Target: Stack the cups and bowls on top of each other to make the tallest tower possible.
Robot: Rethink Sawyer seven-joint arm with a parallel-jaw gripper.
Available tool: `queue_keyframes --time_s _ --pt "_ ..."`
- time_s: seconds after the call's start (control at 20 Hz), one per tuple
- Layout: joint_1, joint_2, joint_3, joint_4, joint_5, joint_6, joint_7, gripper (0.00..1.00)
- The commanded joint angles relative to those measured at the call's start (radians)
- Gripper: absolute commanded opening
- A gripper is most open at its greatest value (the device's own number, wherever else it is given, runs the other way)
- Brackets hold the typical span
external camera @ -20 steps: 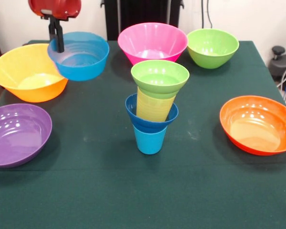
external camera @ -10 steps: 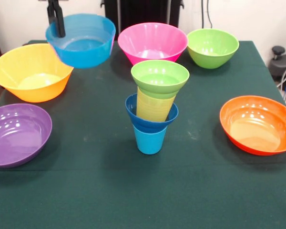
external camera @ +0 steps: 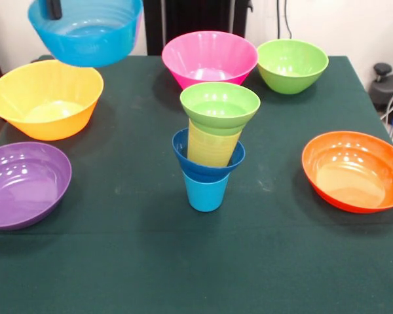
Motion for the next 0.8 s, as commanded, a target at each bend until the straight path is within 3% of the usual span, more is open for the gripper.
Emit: queue_keyframes --time_s 0.05,0.4,0.8 --pt "0.089 0.031 0.029 -0.127 -0.017 0.136 -0.104 0.00" --pt "0.189 0.064 -0.020 -0.212 -0.037 0.162 -0.030 0.00" --pt "0.258 0.077 -0.064 -0.248 -0.035 0.166 0.008 0.00"
